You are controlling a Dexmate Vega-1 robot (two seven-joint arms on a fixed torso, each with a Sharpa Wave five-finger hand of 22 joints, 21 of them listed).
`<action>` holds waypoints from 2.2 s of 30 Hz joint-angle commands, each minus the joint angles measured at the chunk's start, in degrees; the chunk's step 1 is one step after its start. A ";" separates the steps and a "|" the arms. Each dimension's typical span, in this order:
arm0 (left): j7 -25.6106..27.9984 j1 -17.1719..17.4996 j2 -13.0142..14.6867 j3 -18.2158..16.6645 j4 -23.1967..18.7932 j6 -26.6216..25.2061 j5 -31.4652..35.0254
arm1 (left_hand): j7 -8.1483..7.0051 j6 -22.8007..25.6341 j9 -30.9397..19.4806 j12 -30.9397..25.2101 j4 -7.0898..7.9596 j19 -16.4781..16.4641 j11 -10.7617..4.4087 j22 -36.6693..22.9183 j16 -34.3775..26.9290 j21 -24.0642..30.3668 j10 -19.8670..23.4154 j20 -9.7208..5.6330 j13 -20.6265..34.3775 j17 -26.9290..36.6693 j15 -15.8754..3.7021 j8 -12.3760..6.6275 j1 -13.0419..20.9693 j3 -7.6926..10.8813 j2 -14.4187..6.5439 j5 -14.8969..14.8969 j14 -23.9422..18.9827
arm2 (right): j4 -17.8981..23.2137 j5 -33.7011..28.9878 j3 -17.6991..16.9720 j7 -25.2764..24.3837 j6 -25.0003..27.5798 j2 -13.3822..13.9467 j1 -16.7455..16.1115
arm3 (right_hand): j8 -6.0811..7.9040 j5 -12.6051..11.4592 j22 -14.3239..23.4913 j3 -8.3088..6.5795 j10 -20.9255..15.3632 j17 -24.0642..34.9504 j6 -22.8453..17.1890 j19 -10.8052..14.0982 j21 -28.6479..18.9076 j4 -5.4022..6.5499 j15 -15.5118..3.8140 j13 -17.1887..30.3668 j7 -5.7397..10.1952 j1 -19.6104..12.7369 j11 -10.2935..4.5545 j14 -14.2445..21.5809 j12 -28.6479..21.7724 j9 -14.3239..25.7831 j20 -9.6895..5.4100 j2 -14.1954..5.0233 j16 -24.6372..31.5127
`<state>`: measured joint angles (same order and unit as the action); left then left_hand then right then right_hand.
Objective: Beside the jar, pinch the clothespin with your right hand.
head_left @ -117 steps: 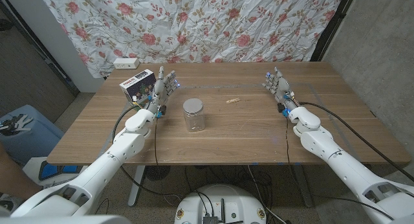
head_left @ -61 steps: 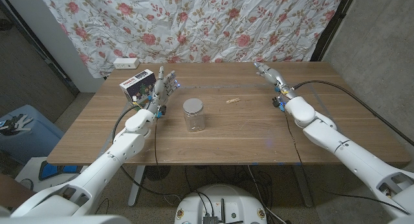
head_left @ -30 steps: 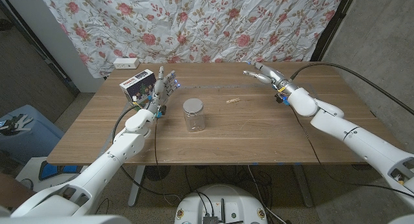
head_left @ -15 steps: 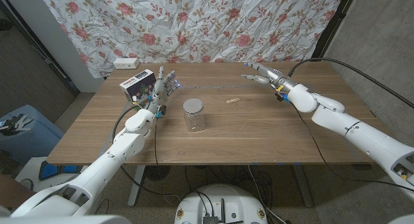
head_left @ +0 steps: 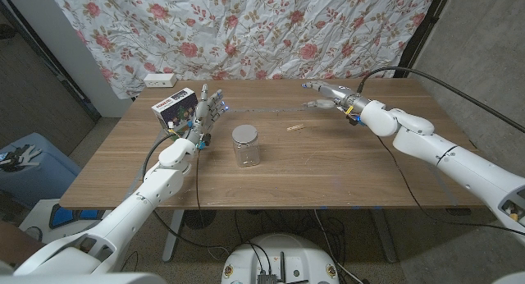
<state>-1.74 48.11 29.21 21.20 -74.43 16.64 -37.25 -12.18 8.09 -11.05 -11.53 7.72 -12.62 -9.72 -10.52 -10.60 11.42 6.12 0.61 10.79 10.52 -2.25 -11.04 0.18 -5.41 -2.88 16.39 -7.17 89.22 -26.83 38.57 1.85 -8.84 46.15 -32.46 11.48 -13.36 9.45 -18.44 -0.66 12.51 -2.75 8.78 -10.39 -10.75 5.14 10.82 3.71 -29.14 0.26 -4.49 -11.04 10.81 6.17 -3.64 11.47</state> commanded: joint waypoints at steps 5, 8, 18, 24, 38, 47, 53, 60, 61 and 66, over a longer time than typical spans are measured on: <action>-0.01 0.00 0.00 0.00 0.01 0.01 0.01 | -0.50 0.02 -0.27 -0.35 0.33 -0.36 -0.37 -0.14 -0.29 0.41 0.18 -0.05 0.12 0.21 -0.44 -0.36 0.04 0.00 -0.62 0.22 -0.48 | 1.71 -7.09 3.61 7.71 4.48 -1.22 4.31 | 0.41 -0.71 0.16 -0.93 -2.44 -0.04 0.09 -0.27 -0.25 -0.06 0.13 0.46 -0.16 -2.59 -0.53 1.04 -1.03 0.27 0.57 1.29 0.71; 0.10 0.02 -0.03 -0.01 -0.01 0.01 0.03 | -0.50 0.02 -0.27 -0.36 0.33 -0.36 -0.37 -0.14 -0.29 0.41 0.21 -0.05 0.12 0.21 -0.44 -0.36 0.04 0.00 -0.62 0.22 -0.48 | 1.80 -7.79 4.16 8.98 5.26 -1.53 4.89 | 0.47 -0.83 0.17 -1.06 -3.74 -0.07 0.02 -0.25 -0.27 0.06 -0.07 0.59 -0.38 -3.23 -0.41 1.65 -1.49 0.28 0.59 1.90 0.98; -0.01 0.00 0.00 0.00 0.00 0.00 0.00 | -0.50 0.03 -0.27 -0.34 0.33 -0.38 -0.38 -0.14 -0.29 0.41 0.18 -0.03 0.12 0.21 -0.38 -0.36 0.04 0.00 -0.62 0.21 -0.49 | 2.90 -10.93 6.38 14.12 9.94 -2.74 6.59 | 0.38 -1.04 0.19 -1.35 -5.16 -0.10 0.29 -0.51 -0.21 0.29 -0.06 0.82 -0.27 -4.26 -0.13 2.52 -1.90 0.28 0.76 2.61 1.34; 0.11 0.02 -0.03 -0.01 -0.02 0.01 0.03 | -0.50 0.03 -0.27 -0.30 0.33 -0.36 -0.36 -0.14 -0.29 0.41 0.06 -0.04 0.12 0.21 -0.36 -0.36 0.04 0.00 -0.62 0.21 -0.49 | 1.96 -11.83 7.71 16.21 10.64 -3.62 7.95 | 0.79 -1.22 0.21 -1.83 -7.44 -0.11 -0.74 -0.53 -0.27 0.33 -0.37 1.01 0.03 -5.54 -0.49 3.58 -2.61 0.29 0.76 3.01 1.75; 0.10 0.01 -0.04 -0.01 0.00 0.02 0.03 | -0.50 0.02 -0.27 -0.32 0.33 -0.35 -0.43 -0.14 -0.28 0.40 0.13 -0.07 0.12 0.21 -0.34 -0.35 0.04 0.00 -0.61 0.21 -0.48 | 0.64 -13.72 10.12 18.95 12.60 -5.05 9.49 | 2.14 -1.17 0.18 -2.90 -12.85 -0.19 -5.27 -1.67 -0.16 0.57 -0.91 1.17 -1.13 -8.32 -0.59 6.23 -3.78 0.25 1.53 3.76 2.68; 0.11 0.02 -0.04 -0.01 -0.01 0.02 0.03 | -0.50 0.02 -0.27 -0.33 0.33 -0.37 -0.46 -0.14 -0.28 0.41 0.13 -0.07 0.12 0.21 -0.37 -0.35 0.04 0.00 -0.61 0.22 -0.46 | -1.34 -15.46 11.98 19.64 12.60 -5.80 10.57 | 2.33 -1.04 0.17 -3.17 -12.71 -0.22 -6.21 -1.86 -0.14 0.59 -0.82 1.18 -1.09 -9.02 -0.56 6.19 -3.44 0.26 1.78 3.89 2.62; 0.11 0.03 -0.03 -0.01 -0.02 0.02 0.04 | -0.50 0.02 -0.27 -0.33 0.33 -0.33 -0.42 -0.14 -0.29 0.39 0.14 -0.05 0.12 0.21 -0.39 -0.36 0.04 0.00 -0.61 0.21 -0.48 | -2.68 -16.07 12.93 20.23 12.73 -6.28 11.15 | 2.55 -0.95 0.18 -3.30 -12.38 -0.22 -7.03 -2.01 -0.13 0.65 -0.68 1.19 -1.06 -9.36 -0.50 6.04 -3.15 0.29 1.81 3.95 2.53; 0.12 0.04 -0.03 -0.01 -0.04 0.01 0.03 | -0.50 0.02 -0.27 -0.33 0.33 -0.39 -0.39 -0.14 -0.29 0.42 0.13 -0.06 0.12 0.21 -0.38 -0.36 0.04 0.00 -0.61 0.22 -0.48 | -3.41 -16.53 13.66 20.51 13.49 -6.60 11.10 | 2.72 -0.77 0.18 -3.41 -12.02 -0.20 -7.87 -2.07 -0.16 0.80 -0.71 1.20 -0.94 -9.64 -0.32 6.56 -2.80 0.34 1.85 4.04 2.72; 0.12 0.04 -0.03 -0.01 -0.04 0.01 0.03 | -0.50 0.02 -0.27 -0.32 0.33 -0.39 -0.39 -0.14 -0.29 0.42 0.11 -0.06 0.12 0.21 -0.36 -0.36 0.04 0.00 -0.61 0.22 -0.49 | -3.43 -16.70 13.78 20.61 13.79 -6.65 11.07 | 2.77 -0.75 0.18 -3.43 -11.98 -0.20 -8.05 -2.13 -0.15 0.82 -0.59 1.21 -0.94 -9.67 -0.33 6.60 -2.76 0.35 1.88 4.04 2.73; 0.00 0.02 0.00 0.00 -0.02 0.00 0.00 | -0.50 0.01 -0.27 -0.34 0.33 -0.42 -0.45 -0.14 -0.29 0.43 0.16 -0.09 0.12 0.21 -0.40 -0.35 0.04 0.00 -0.62 0.22 -0.48 | -3.81 -16.75 14.11 20.51 13.99 -6.64 10.93 | 2.80 -0.65 0.18 -3.50 -11.38 -0.16 -8.37 -2.29 -0.13 0.92 -0.32 1.22 -0.82 -9.80 -0.03 6.48 -2.41 0.39 1.99 4.01 2.68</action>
<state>-1.63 48.14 29.17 21.20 -74.46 16.64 -37.21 -12.18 8.09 -11.05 -11.53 7.72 -12.62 -9.71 -10.52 -10.60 11.41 6.12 0.61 10.78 10.52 -2.25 -11.04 0.18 -5.41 -2.88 16.39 -7.17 86.66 -42.88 51.47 22.00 4.29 39.89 -21.62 14.09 -14.18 9.45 -21.69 -12.62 12.26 -10.34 6.82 -10.39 -9.87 4.63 11.86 2.88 -38.55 -0.03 1.78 -13.91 11.08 8.10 0.51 13.67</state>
